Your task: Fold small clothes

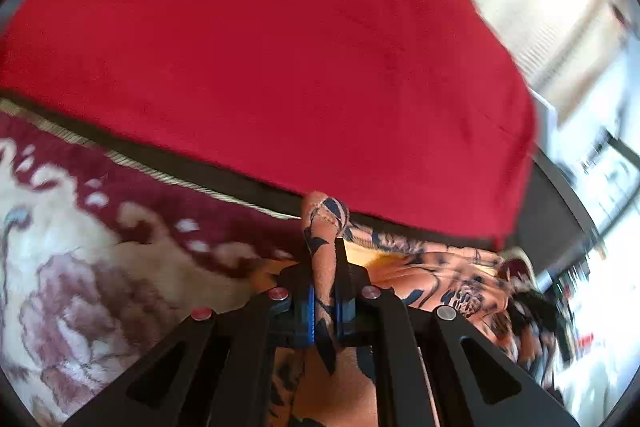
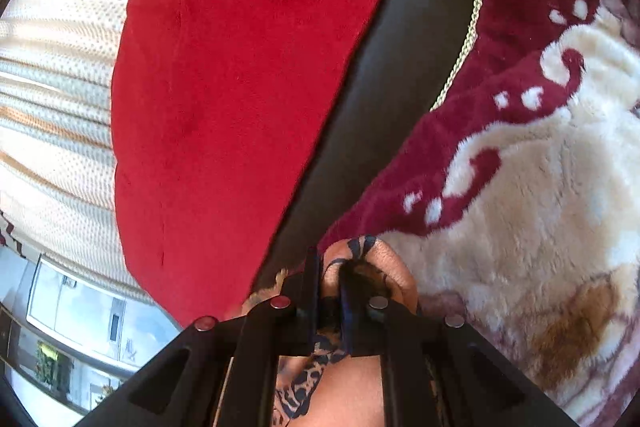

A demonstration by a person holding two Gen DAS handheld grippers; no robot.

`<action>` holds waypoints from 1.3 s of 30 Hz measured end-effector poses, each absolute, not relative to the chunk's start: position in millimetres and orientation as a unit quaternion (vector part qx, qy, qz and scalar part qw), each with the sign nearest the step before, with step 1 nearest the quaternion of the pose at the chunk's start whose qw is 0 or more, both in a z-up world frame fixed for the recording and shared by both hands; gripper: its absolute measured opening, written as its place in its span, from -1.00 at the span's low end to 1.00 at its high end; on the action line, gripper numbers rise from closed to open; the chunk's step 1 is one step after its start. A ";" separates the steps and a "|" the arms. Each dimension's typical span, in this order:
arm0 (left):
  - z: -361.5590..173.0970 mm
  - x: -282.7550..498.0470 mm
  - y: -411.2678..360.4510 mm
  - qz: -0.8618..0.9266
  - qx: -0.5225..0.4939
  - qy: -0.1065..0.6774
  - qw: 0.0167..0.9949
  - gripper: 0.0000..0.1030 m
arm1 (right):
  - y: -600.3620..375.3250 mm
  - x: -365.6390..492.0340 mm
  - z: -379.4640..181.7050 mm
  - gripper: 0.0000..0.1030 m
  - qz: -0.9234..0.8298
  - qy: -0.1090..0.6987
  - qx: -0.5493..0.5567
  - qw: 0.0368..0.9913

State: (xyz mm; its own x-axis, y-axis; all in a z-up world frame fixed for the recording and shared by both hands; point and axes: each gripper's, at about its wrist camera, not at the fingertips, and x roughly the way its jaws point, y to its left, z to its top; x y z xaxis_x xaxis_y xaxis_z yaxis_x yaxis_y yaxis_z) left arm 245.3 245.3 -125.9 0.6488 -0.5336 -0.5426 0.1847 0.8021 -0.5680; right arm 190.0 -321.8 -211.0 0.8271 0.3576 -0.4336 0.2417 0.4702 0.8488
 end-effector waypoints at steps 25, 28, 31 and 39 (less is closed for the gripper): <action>-105.8 170.6 129.2 -0.161 -0.065 0.432 0.885 0.14 | -239.8 132.8 -144.0 0.12 0.060 0.366 0.323 0.871; -133.2 158.6 100.4 -0.152 -0.009 0.469 0.870 0.23 | -199.2 122.8 -150.9 0.03 0.067 0.400 0.246 0.880; -166.8 151.6 88.5 -0.139 0.039 0.500 0.854 0.28 | -174.7 119.2 -179.3 0.04 0.068 0.469 0.211 0.855; -141.7 155.8 106.7 -0.135 0.002 0.454 0.881 0.33 | -179.0 117.1 -172.3 0.03 0.076 0.448 0.210 0.866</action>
State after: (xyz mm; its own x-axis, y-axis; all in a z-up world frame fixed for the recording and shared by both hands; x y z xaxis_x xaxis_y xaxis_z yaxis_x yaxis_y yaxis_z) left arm 155.8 106.7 -141.7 0.5512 -0.2366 -0.8001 0.2396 0.9635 -0.1198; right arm 117.1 -179.0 -172.3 0.5871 0.3198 -0.7437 0.0559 0.9004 0.4314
